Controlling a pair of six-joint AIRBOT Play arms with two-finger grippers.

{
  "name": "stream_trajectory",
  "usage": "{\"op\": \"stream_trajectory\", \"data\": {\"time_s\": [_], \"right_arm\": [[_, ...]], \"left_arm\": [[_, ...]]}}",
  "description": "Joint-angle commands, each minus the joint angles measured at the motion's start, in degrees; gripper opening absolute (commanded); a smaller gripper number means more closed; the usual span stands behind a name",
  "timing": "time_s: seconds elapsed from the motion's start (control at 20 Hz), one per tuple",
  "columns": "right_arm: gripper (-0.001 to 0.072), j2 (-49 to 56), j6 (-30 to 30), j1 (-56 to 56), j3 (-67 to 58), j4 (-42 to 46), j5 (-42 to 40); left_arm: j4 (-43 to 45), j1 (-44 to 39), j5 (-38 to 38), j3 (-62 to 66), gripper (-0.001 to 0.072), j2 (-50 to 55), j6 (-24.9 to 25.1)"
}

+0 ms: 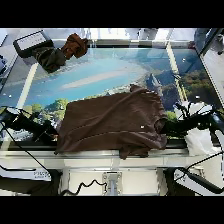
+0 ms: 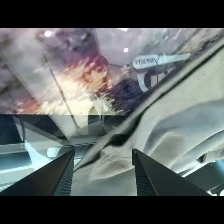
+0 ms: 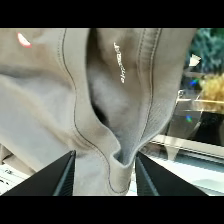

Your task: Fold the shirts.

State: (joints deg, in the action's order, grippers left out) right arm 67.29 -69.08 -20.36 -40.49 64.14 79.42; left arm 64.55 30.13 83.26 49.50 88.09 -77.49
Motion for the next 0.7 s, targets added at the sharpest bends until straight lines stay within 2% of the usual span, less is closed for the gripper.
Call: {"op": "stream_trajectory", "data": {"time_s": [0.0, 0.25, 0.3, 0.4, 0.45, 0.65], "right_arm": [[0.0434, 0.0, 0.0, 0.0, 0.0, -0.2, -0.3], [0.0434, 0.0, 0.1, 0.0, 0.0, -0.1, 0.2], [0.0434, 0.0, 0.1, 0.0, 0.0, -0.1, 1.1], [0.0432, 0.0, 0.1, 0.0, 0.0, 0.3, 3.5], [0.0432, 0.0, -0.1, 0.0, 0.0, 0.7, 4.5], [0.0433, 0.0, -3.9, -0.1, 0.0, 5.8, 4.2]], "left_arm": [[-3.7, -1.3, -0.7, 0.0, 0.0428, 0.7, 1.0], [-3.1, -9.8, -0.4, 0.0, 0.0428, 2.6, 0.9], [-2.8, -11.5, -0.2, 0.0, 0.0377, 3.3, 0.3], [-2.3, -13.4, 0.5, 0.0, 0.0047, 3.6, -0.5], [-1.9, -13.6, 0.9, 0.1, 0.0014, 3.6, -1.0], [3.0, -13.7, 3.1, 0.1, 0.0014, 3.6, -2.2]]}}
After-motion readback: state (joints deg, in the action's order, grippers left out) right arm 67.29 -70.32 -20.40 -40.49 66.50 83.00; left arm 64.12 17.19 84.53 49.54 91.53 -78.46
